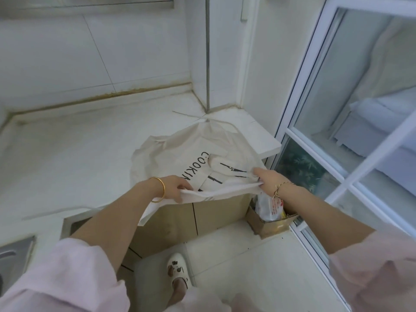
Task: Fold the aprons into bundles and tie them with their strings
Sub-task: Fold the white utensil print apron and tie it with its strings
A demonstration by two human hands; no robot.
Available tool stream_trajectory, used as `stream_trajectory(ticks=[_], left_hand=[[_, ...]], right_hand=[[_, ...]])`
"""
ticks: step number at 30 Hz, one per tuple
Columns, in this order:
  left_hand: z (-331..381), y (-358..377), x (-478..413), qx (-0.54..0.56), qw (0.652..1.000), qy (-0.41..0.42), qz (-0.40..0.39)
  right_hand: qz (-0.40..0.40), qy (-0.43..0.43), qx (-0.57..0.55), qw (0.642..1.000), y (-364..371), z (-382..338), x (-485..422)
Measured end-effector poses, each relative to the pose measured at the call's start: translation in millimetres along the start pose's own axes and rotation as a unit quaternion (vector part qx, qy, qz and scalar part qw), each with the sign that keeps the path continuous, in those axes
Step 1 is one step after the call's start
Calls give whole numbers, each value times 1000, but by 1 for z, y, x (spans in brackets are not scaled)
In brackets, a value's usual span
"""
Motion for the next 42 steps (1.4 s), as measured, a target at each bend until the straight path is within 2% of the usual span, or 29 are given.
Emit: stream_trajectory(ticks=[2,3,6,10,13,17,18,20,23,25,27,28,30,32,33,36,38,39,40,42], left_hand=[[16,4,5,45,998,-13,-51],[30,-1,4,87,996,4,-35],[91,-32,10,158,980,102,66],[146,-65,11,109,967,164,161],[133,-90,11,141,956,114,233],[87,-117,21,349,884,100,294],[74,-121,23,397,862,91,303],[47,-127,27,460,828,65,313],[17,-134,33,495,808,44,316],[1,-138,37,468,825,32,315],[-15,-138,40,427,854,15,299],[-22,-138,42,414,863,10,289],[-35,-138,45,390,881,14,267],[-37,-136,47,327,913,21,241],[-36,-135,45,283,931,17,231],[-30,-122,36,156,970,-11,186],[-31,-109,26,55,987,-39,143],[-32,-104,22,-1,990,-54,131],[-33,-101,20,-52,988,-67,129],[-31,-99,18,-115,977,-85,158]], right_hand=[[21,-21,-46,999,-12,-13,2],[21,-40,-73,996,-20,-25,4],[42,-81,-64,994,-52,-65,5],[133,-92,-77,984,-91,-78,7],[195,-37,-170,965,-103,-52,9],[247,32,-350,903,-98,-21,7],[245,53,-379,891,-92,-17,4],[197,73,-402,891,-78,-20,-6],[40,24,-425,904,-54,-50,-18],[-2,-5,-372,928,-46,-66,-24],[69,-5,-344,936,-53,-70,-37],[132,2,-358,925,-62,-68,-41],[268,21,-400,876,-86,-60,-39],[342,35,-443,828,-103,-55,-33],[356,36,-453,817,-108,-55,-32],[321,24,-484,814,-108,-65,-40],[249,-1,-520,817,-99,-72,-45],[199,-21,-518,832,-94,-77,-46],[144,-35,-478,866,-87,-81,-46],[56,-45,-302,951,-68,-82,-43]])
Point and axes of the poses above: each hand's wrist, its own x-axis away from the middle knuckle, its own y-axis out of the palm, z = x × y, the point moved 8 cm from there along -x, towards the middle knuckle, and after that the axes turned 1 degree about -x, right-handed, at the moved point
